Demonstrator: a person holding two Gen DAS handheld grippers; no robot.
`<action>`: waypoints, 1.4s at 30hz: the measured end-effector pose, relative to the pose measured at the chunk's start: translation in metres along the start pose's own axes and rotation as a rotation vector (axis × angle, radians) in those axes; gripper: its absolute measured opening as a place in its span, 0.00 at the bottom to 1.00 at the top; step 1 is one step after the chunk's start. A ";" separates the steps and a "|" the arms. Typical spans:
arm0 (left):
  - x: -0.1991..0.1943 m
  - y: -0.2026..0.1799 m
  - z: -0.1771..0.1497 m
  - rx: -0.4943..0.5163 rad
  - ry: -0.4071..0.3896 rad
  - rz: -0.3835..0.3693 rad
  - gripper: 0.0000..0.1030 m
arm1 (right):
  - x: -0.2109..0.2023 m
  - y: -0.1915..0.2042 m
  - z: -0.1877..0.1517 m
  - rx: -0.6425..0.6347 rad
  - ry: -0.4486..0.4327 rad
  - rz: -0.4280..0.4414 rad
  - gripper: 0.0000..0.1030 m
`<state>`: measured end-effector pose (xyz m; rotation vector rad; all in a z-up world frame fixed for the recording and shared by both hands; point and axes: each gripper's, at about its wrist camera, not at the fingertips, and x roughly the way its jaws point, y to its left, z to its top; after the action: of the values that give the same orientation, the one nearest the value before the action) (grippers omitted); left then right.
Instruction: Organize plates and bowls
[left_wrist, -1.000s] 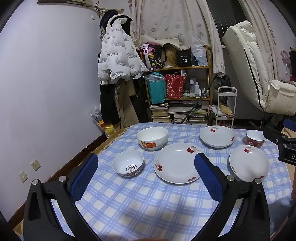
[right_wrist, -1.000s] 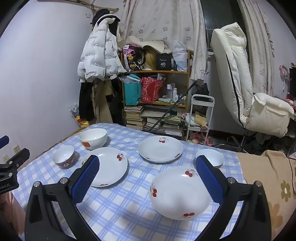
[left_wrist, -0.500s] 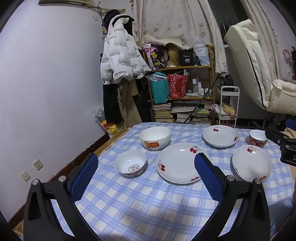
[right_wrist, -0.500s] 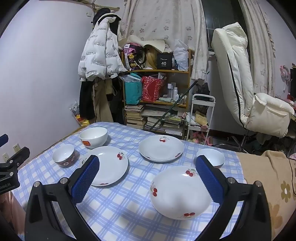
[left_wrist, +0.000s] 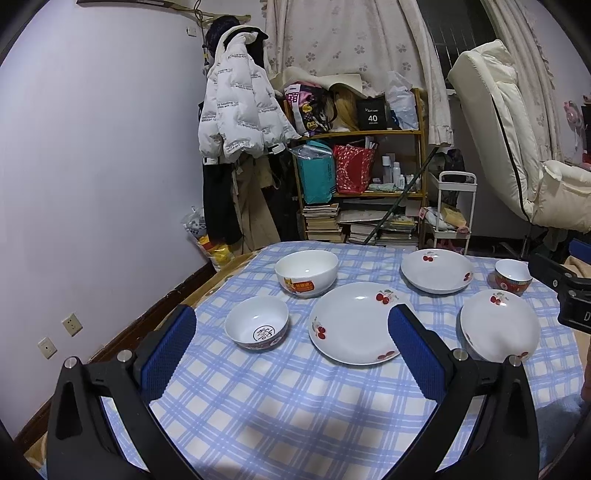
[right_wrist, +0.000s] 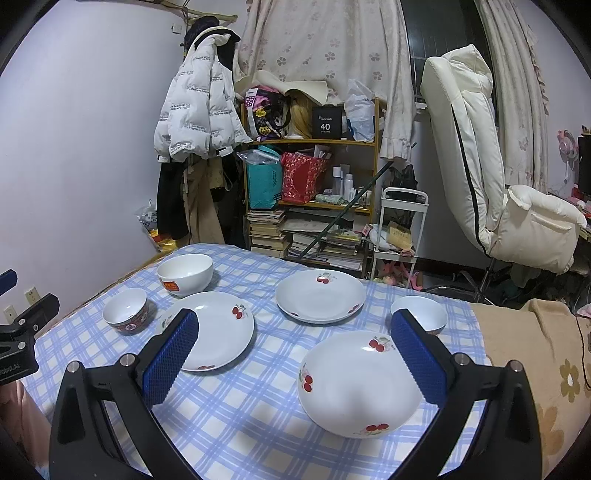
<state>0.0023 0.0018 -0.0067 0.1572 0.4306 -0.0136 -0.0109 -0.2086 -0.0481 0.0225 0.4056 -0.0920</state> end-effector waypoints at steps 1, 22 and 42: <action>0.000 0.000 0.000 0.000 0.000 0.000 0.99 | 0.000 0.000 0.000 -0.001 0.000 0.000 1.00; -0.002 0.000 0.003 -0.002 -0.001 -0.010 0.99 | 0.000 -0.001 0.000 0.002 0.002 0.000 1.00; -0.002 -0.002 0.004 0.003 -0.002 -0.004 0.99 | 0.000 -0.001 0.000 0.001 0.003 0.000 1.00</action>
<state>0.0023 -0.0009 -0.0030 0.1589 0.4289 -0.0184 -0.0106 -0.2092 -0.0484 0.0239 0.4090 -0.0919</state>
